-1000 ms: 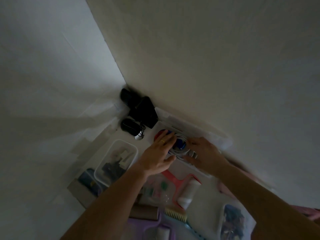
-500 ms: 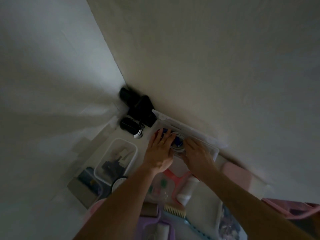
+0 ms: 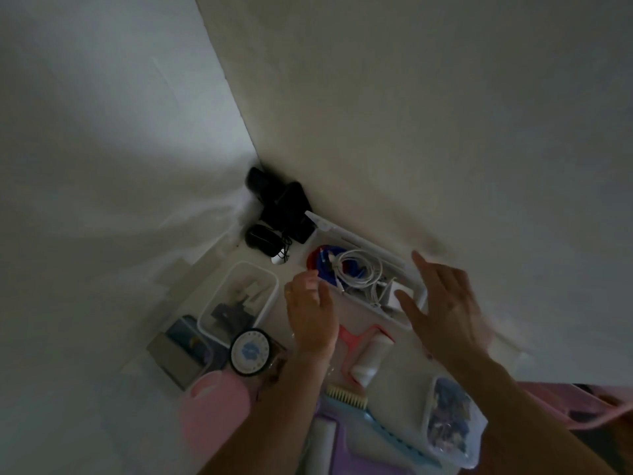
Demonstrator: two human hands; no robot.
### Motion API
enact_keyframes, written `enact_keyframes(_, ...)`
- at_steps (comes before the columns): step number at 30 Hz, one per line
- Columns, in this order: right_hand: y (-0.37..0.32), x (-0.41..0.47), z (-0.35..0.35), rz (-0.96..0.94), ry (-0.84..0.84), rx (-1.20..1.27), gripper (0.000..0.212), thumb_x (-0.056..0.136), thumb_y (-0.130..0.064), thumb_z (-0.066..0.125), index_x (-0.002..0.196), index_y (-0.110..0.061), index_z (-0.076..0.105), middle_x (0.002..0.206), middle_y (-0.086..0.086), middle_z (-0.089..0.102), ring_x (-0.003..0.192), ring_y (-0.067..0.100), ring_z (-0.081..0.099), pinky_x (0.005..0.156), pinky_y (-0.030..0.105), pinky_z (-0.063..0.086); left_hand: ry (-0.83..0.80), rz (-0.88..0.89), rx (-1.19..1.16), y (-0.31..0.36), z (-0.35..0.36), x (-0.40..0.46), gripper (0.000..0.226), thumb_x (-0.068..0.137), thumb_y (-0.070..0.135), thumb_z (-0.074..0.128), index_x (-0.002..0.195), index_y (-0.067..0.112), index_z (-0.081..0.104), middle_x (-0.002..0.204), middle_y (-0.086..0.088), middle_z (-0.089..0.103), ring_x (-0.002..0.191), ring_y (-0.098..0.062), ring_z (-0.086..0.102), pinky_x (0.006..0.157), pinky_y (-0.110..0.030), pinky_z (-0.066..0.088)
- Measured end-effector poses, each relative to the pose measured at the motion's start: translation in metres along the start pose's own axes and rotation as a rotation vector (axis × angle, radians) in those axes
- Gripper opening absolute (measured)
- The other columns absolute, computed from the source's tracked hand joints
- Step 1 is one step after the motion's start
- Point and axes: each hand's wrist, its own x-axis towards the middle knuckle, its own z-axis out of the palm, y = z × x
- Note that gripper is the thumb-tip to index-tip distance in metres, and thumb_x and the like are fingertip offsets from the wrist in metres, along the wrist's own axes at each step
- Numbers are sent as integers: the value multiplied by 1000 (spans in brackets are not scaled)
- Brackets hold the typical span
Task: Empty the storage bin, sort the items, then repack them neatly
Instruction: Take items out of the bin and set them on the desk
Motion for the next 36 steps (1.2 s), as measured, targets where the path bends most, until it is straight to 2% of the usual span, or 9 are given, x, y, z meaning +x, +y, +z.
enact_keyframes(1, 1, -4, 6, -37, -4, -11, 53, 90, -38, 65, 138, -17, 53, 121, 7, 61, 109, 25, 52, 86, 37, 48, -8, -203, -114, 6, 2, 0, 12, 96, 33, 56, 106, 28, 60, 105, 4, 62, 97, -18, 63, 88, -39, 54)
enact_keyframes(3, 4, -15, 20, -120, 4, -8, 37, 90, -32, 65, 124, -19, 66, 114, 7, 63, 100, 28, 57, 80, 35, 49, -54, -615, -472, 19, 5, 0, 29, 96, 47, 55, 98, 19, 61, 90, -1, 66, 83, -18, 65, 79, -35, 56)
enact_keyframes(5, 7, -26, 34, -158, -37, 13, 34, 81, -27, 76, 113, -18, 72, 110, 10, 64, 96, 32, 61, 75, 40, 54, -50, -781, -683, 28, 7, 3, 42, 95, 45, 58, 84, 5, 58, 74, -9, 60, 70, -21, 57, 65, -32, 50)
enact_keyframes(9, 13, -29, 46, -139, -87, 43, 36, 66, -20, 88, 101, -19, 78, 104, 10, 65, 92, 33, 62, 68, 40, 57, -50, -797, -661, 30, 10, 3, 26, 91, 24, 70, 91, -1, 67, 79, -12, 67, 72, -20, 63, 70, -29, 57)
enact_keyframes(13, 16, -19, 44, -116, -167, 52, 29, 67, -31, 88, 94, -28, 79, 102, 3, 63, 92, 27, 60, 72, 39, 55, -48, -831, -750, 30, 8, 6, 11, 89, 5, 69, 94, -5, 68, 86, -17, 68, 81, -24, 66, 75, -29, 61)
enact_keyframes(20, 7, -13, 35, -166, -126, -49, 54, 61, -38, 88, 106, -18, 66, 113, 6, 60, 97, 28, 55, 73, 39, 50, -71, -957, -764, 34, 10, 12, 19, 88, 5, 70, 72, -3, 62, 70, -14, 62, 66, -18, 61, 66, -23, 55)
enact_keyframes(26, 7, -13, 33, -187, -77, -76, 39, 65, -27, 83, 99, -16, 66, 103, 4, 62, 89, 27, 59, 65, 33, 48, 49, -902, -756, 40, 15, 10, 15, 85, 0, 72, 95, -11, 69, 89, -24, 71, 67, -23, 68, 66, -31, 60)
enact_keyframes(29, 8, -12, 32, -206, -55, -71, 36, 65, -27, 81, 96, -16, 66, 102, 5, 62, 88, 27, 59, 64, 33, 49, 47, -889, -728, 43, 16, 9, 13, 89, 6, 70, 93, -7, 68, 85, -18, 72, 69, -20, 72, 63, -28, 61)
enact_keyframes(36, 10, -15, 40, -216, -67, -62, 30, 68, -26, 81, 91, -12, 68, 99, 9, 62, 89, 30, 59, 58, 37, 53, -53, -926, -694, 50, 18, 12, 18, 82, 14, 79, 80, 0, 69, 87, -18, 74, 83, -24, 74, 79, -36, 62)
